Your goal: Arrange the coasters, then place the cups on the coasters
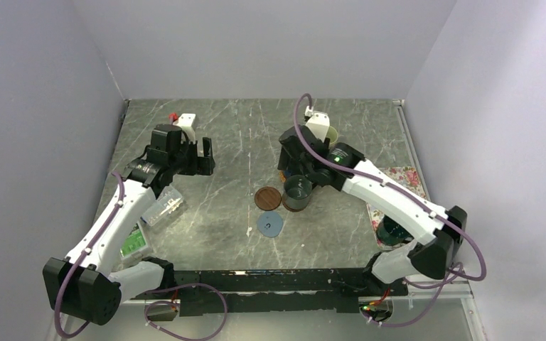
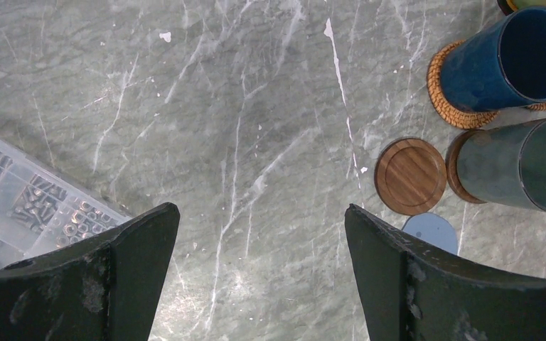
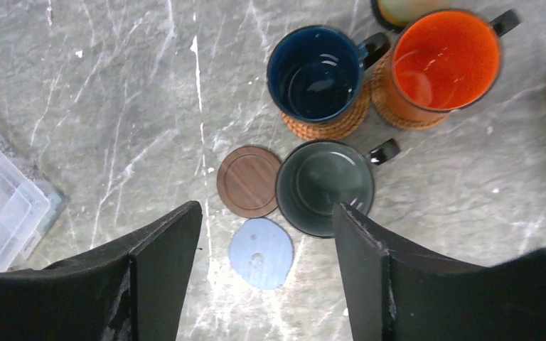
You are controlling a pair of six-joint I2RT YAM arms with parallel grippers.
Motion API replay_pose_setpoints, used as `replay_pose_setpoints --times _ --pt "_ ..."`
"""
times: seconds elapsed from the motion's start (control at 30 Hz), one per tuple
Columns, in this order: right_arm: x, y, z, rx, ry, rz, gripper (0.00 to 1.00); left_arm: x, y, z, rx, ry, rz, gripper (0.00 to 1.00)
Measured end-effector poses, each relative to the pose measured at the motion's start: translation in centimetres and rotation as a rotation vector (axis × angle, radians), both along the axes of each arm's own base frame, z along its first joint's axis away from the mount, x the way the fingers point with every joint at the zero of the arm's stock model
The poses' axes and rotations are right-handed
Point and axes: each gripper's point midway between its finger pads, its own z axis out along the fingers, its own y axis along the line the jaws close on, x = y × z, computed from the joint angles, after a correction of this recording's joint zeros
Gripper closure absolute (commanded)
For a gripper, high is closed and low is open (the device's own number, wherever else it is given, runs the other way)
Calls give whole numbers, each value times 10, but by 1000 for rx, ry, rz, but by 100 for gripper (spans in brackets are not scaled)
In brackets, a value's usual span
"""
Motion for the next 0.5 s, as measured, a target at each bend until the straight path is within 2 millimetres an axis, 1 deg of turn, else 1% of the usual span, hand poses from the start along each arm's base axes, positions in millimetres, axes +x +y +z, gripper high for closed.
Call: replay_pose_setpoints --times 0.07,0.1,0.17,0.2,0.23,0.27,0.33,0.47,0.5 --pt "0 -10 9 -13 -28 -5 25 1 0 1 -1 -5 1 7" --pt "1 -17 12 -20 -39 -16 22 1 0 1 -1 -6 1 7" --pt "6 -39 13 -35 -47 -64 9 1 0 1 -1 -6 1 7" --pt "9 -52 10 -43 -46 -98 3 1 0 1 -1 -6 1 7" --pt "11 -67 5 -54 -38 -131 1 1 0 1 -1 -6 1 7" --pt "11 -80 -1 -62 -28 -166 1 1 0 1 -1 -6 1 7" --pt "11 -114 -17 -76 3 -252 1 1 0 1 -1 -6 1 7" --pt "3 -181 -49 -65 83 -458 0 1 1 1 3 -8 5 7" --pt "0 -194 -55 -61 95 -504 0 1 2 1 5 -8 8 7"
